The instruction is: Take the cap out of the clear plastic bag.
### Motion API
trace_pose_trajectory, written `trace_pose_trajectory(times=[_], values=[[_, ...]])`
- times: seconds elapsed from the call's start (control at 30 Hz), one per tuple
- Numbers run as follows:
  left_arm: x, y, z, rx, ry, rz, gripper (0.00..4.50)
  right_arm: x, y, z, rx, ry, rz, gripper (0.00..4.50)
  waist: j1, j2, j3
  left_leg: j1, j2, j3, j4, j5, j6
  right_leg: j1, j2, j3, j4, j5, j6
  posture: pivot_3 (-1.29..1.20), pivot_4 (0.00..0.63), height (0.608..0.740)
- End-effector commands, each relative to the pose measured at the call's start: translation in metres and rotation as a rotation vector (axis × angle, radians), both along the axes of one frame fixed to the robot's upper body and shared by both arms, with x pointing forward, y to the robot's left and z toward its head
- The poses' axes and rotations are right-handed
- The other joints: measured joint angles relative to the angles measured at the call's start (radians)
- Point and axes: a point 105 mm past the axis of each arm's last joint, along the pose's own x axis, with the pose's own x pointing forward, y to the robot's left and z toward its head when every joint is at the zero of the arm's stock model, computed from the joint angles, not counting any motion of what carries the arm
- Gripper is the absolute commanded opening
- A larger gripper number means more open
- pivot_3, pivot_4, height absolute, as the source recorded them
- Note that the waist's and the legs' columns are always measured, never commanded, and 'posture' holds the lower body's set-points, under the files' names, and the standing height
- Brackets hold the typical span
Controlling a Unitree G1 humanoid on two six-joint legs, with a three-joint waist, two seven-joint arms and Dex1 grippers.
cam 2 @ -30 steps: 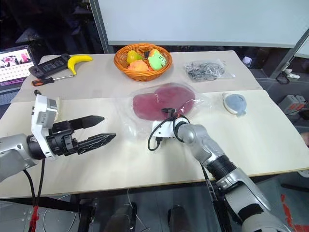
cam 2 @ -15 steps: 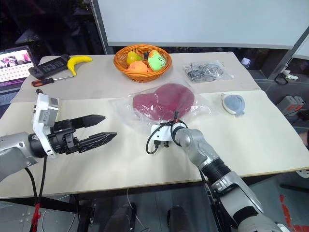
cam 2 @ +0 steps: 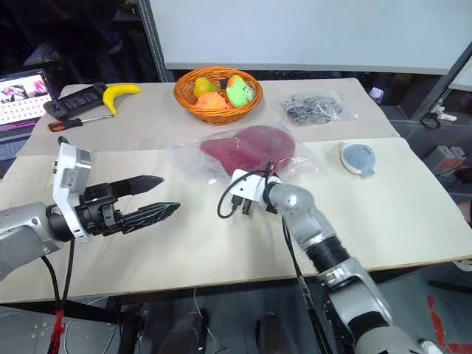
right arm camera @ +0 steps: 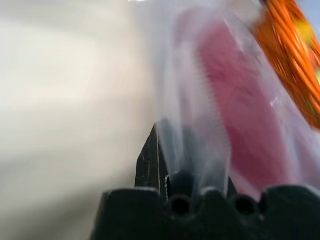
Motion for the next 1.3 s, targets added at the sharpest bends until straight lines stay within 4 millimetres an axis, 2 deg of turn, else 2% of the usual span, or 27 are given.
trace_pose_trajectory(times=[0.03,0.17,0.27,0.37,0.43,0.57,0.67,0.77,0.9,1.0,1.07,1.2,1.3], values=[[0.001,-0.002,0.007,-0.001,-0.049,-0.015,4.50,-0.017,-0.046,-0.011,-0.158,0.156,0.032,0.04,0.007,0.000,0.000,0.000,0.000,0.000,0.000,0.000,0.000,0.000,0.000,0.000,-0.001,0.000,0.000,0.00,0.150,0.740],[0.003,-0.003,0.007,-0.002,-0.046,-0.021,4.50,-0.019,-0.105,-0.019,-0.349,0.237,-0.060,0.04,0.009,0.001,0.001,-0.001,0.000,0.001,0.000,0.000,0.000,-0.001,0.000,0.000,-0.001,0.000,0.000,0.00,0.150,0.740],[0.004,-0.003,0.007,-0.002,-0.045,-0.027,4.50,-0.012,-0.147,-0.021,-0.547,0.205,-0.143,0.04,0.009,0.001,0.000,0.000,0.000,0.002,0.000,0.000,0.000,-0.001,0.000,0.001,-0.002,0.000,0.000,0.00,0.150,0.740],[0.004,-0.003,0.007,0.000,-0.042,-0.033,4.50,0.002,-0.171,-0.012,-0.679,0.110,-0.227,0.04,0.011,0.001,0.000,0.000,0.000,0.002,0.000,0.000,0.000,0.000,0.000,0.001,-0.004,0.000,0.000,0.00,0.150,0.740],[0.004,-0.003,0.007,0.001,-0.039,-0.036,4.50,0.008,-0.175,-0.007,-0.710,0.062,-0.239,0.04,0.012,0.001,0.000,-0.001,0.000,0.002,0.001,0.000,0.000,0.000,0.000,0.001,-0.004,0.000,0.001,0.00,0.150,0.740],[0.004,-0.003,0.006,0.008,-0.035,-0.040,4.50,0.011,-0.151,-0.004,-0.610,0.017,-0.179,0.04,0.010,0.001,0.000,-0.001,0.000,0.002,0.001,0.000,0.000,0.000,0.000,0.001,-0.004,0.000,0.001,0.00,0.150,0.740],[0.003,-0.003,0.006,0.011,-0.034,-0.043,4.50,0.002,-0.116,0.001,-0.454,0.025,-0.079,0.04,0.001,0.001,0.000,-0.001,0.001,0.002,0.000,0.000,0.000,0.000,0.000,0.001,-0.004,0.001,0.001,0.00,0.150,0.740],[0.003,-0.003,0.006,0.011,-0.032,-0.046,4.50,-0.016,-0.072,0.012,-0.238,0.086,0.046,0.04,-0.015,0.001,0.000,-0.001,0.001,0.002,-0.001,-0.001,0.001,0.000,0.001,0.002,-0.004,0.001,0.001,0.00,0.150,0.740],[0.003,-0.004,0.004,0.013,-0.029,-0.049,4.50,-0.046,-0.020,0.027,-0.042,0.144,0.223,0.04,-0.019,0.001,0.001,-0.001,0.001,0.002,-0.002,-0.001,0.001,-0.001,0.001,0.003,-0.002,0.001,0.001,0.00,0.150,0.740],[0.003,-0.003,0.004,0.014,-0.027,-0.050,4.50,-0.070,0.011,0.031,0.077,0.232,0.341,0.04,-0.016,0.001,0.001,-0.001,0.001,0.002,-0.001,-0.001,0.001,-0.001,0.001,0.002,-0.003,0.001,0.001,0.00,0.150,0.740],[0.003,-0.003,0.004,0.014,-0.026,-0.050,4.50,-0.080,0.017,0.026,0.084,0.277,0.374,0.04,-0.011,0.001,0.001,-0.001,0.001,0.002,-0.001,-0.001,0.000,-0.001,0.001,0.002,-0.003,0.001,0.001,0.00,0.150,0.740],[0.004,-0.002,0.003,0.016,-0.025,-0.049,4.50,-0.084,0.019,0.013,0.047,0.306,0.384,0.04,0.001,0.001,0.001,-0.001,0.001,0.002,-0.001,-0.001,0.000,-0.001,0.001,0.002,-0.003,0.001,0.001,0.00,0.150,0.740],[0.005,-0.004,0.003,0.016,-0.024,-0.053,4.50,-0.092,0.015,-0.007,-0.061,0.322,0.423,0.04,0.004,0.001,0.001,-0.001,0.001,0.002,-0.001,-0.001,0.000,-0.001,0.001,0.002,-0.003,0.001,0.001,0.00,0.150,0.740]])
